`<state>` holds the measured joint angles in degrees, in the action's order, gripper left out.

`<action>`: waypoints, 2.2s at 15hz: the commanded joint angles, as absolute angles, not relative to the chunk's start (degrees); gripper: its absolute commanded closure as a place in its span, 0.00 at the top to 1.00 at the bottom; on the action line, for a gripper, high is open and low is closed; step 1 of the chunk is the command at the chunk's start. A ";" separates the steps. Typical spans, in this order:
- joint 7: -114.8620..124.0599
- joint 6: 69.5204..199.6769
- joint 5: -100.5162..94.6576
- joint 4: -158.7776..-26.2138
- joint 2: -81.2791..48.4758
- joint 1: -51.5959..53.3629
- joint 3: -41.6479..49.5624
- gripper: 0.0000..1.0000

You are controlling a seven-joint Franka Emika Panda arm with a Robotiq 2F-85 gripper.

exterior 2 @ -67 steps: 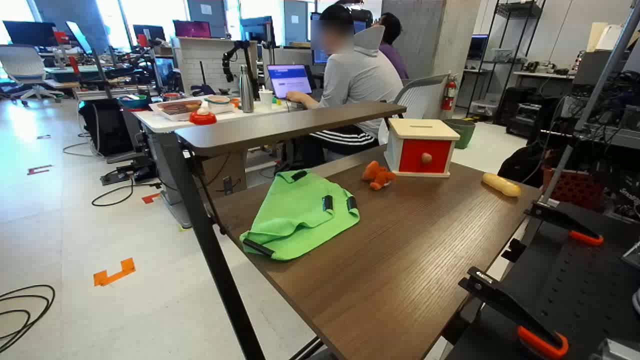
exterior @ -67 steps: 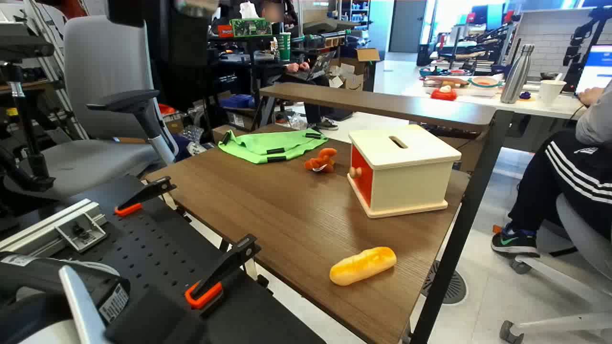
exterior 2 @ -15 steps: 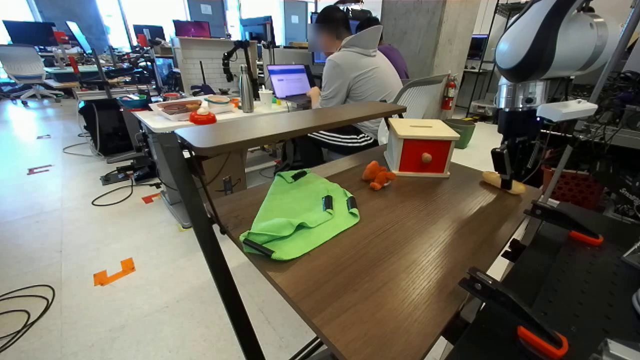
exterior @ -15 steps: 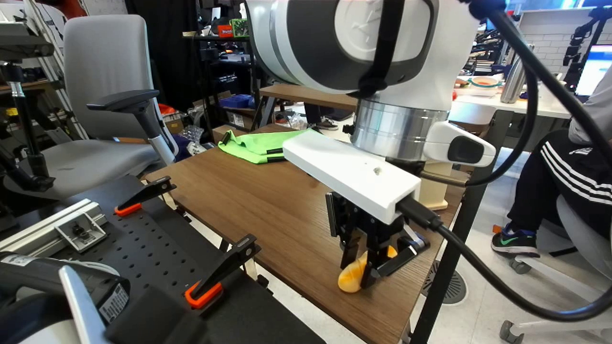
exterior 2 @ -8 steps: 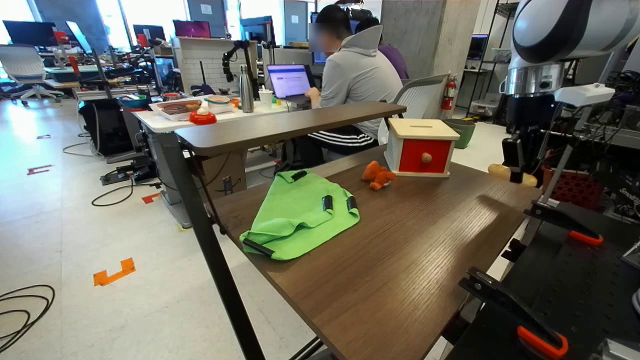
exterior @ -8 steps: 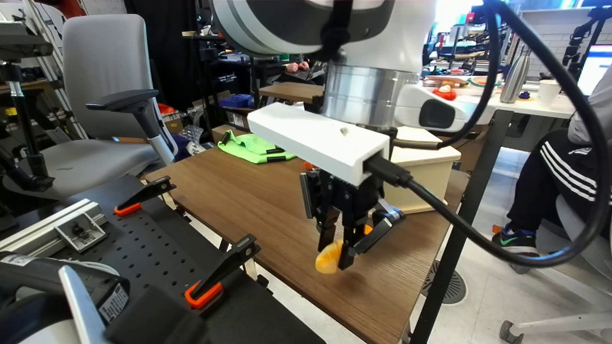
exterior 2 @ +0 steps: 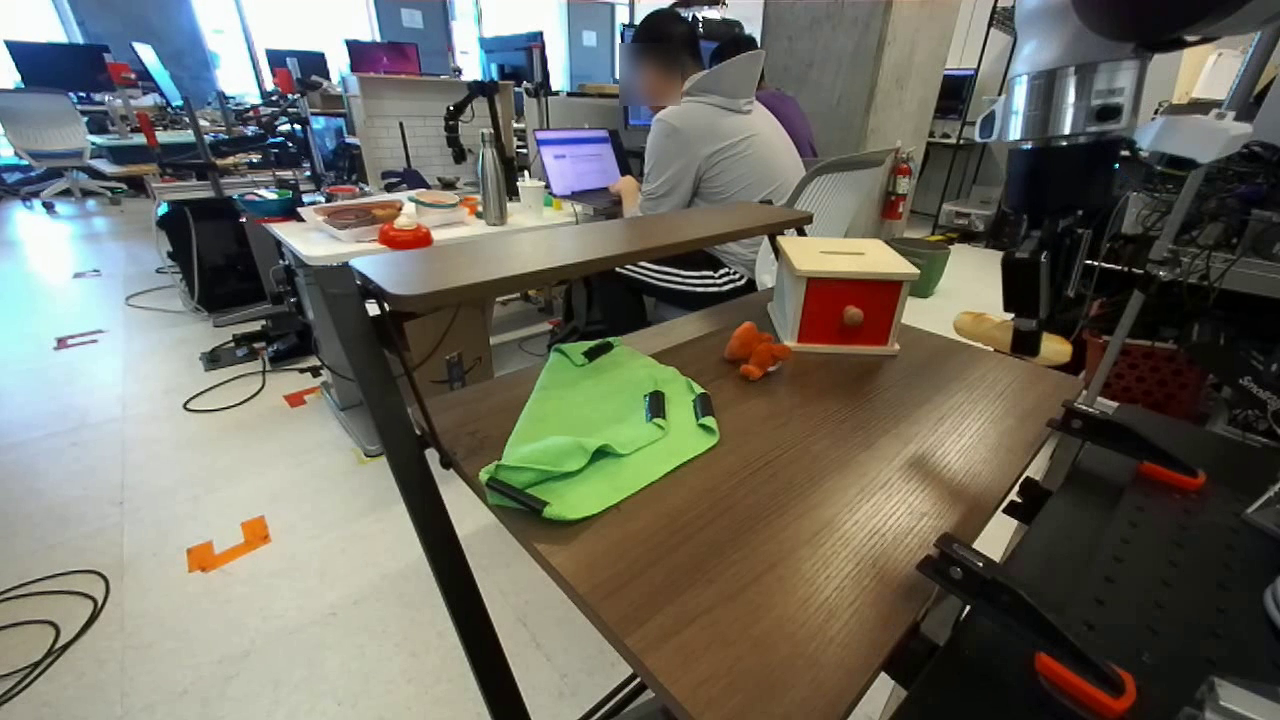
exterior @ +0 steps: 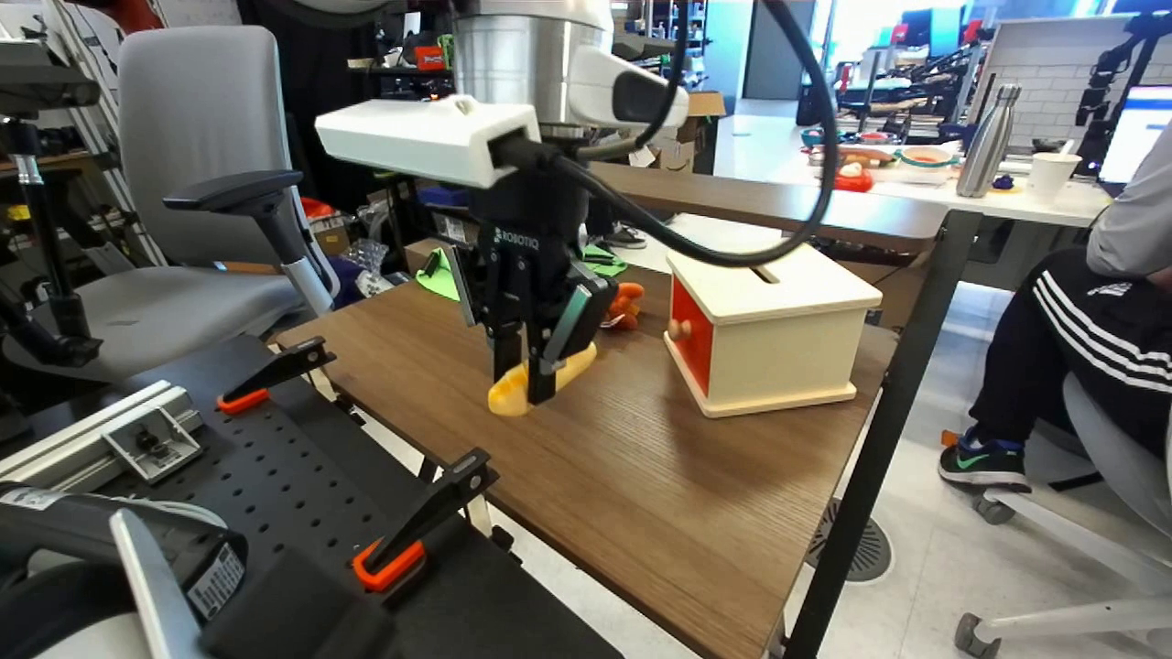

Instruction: Move the bread plush toy

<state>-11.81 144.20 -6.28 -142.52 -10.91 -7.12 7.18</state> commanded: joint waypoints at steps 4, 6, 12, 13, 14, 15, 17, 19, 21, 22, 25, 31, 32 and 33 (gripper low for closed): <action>-9.65 145.52 -3.57 -139.46 -11.52 -1.65 0.35 0.09; -10.14 145.80 -2.66 -136.19 -14.64 -0.79 -1.10 0.09; -11.44 145.11 -2.35 -126.48 -25.25 -0.48 -3.12 0.09; -11.49 145.06 -2.70 -125.06 -26.92 -0.48 -3.10 0.09; -11.22 145.09 -3.02 -123.68 -28.50 -0.40 -2.96 0.09; -11.06 144.83 -3.33 -122.24 -30.11 -0.33 -2.79 0.09; -10.79 144.64 -3.80 -119.63 -32.96 -0.18 -2.58 0.09; -10.71 144.03 -3.79 -117.30 -35.23 -0.17 -2.65 0.09; -10.63 143.83 -3.87 -115.77 -36.81 -0.12 -2.65 0.09; -10.38 143.83 -4.02 -115.34 -37.28 0.00 -2.50 0.09; -9.91 143.69 -4.24 -115.22 -36.87 0.13 -2.24 0.67; -9.98 145.00 -3.41 -122.73 -29.79 -0.49 -2.82 1.00; -10.38 145.28 -3.05 -124.89 -27.55 -0.81 -3.15 1.00; -10.82 145.59 -2.56 -127.36 -24.91 -1.20 -3.50 1.00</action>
<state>-10.21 144.12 -3.37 -119.43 -33.13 -0.20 -2.59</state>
